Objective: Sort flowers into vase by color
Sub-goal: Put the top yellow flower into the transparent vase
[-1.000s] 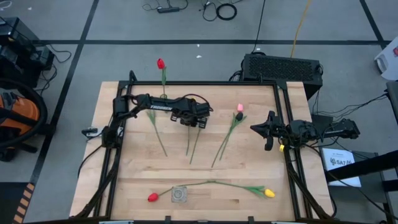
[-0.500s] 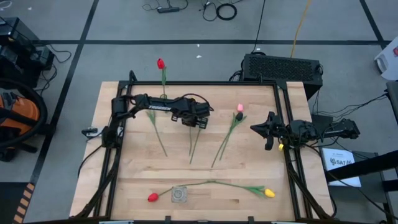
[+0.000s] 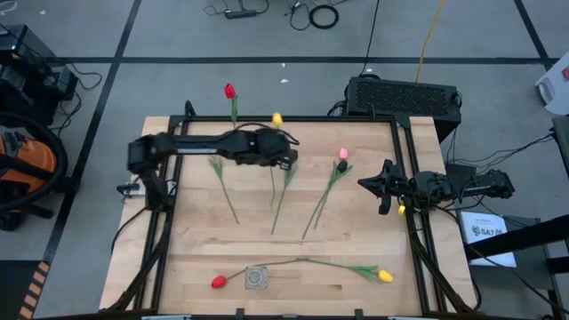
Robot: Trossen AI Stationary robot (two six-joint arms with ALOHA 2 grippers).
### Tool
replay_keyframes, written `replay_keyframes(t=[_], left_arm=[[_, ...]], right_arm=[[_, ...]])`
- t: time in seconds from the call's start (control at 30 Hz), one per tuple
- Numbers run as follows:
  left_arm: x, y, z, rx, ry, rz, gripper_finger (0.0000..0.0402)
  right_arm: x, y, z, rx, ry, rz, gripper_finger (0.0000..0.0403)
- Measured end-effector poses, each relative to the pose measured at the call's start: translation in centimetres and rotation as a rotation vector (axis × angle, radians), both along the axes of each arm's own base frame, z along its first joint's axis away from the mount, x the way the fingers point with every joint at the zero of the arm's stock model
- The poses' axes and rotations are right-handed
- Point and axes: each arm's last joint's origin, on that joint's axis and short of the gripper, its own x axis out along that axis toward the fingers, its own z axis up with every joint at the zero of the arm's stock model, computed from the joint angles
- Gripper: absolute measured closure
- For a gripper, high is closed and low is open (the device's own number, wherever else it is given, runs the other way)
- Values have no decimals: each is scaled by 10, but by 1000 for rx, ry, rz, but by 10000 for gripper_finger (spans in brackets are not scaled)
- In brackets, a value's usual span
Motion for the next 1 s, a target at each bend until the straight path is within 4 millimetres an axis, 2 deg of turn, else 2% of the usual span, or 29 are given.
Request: replay_keyframes(t=[0.27,0.47,0.67,1.0], left_arm=[[-37,-44,72,273,-145,-68,397],[-66,-89,106,457,-209,-156,397],[-84,-137,118,538,-270,-325,397],[-90,-204,131,544,-466,-588,398]], right_arm=[[0,0,0,0,0,-1,403],[0,0,0,-1,0,-4,403],[0,0,0,-1,0,-4,403],[0,0,0,-1,0,-4,403]])
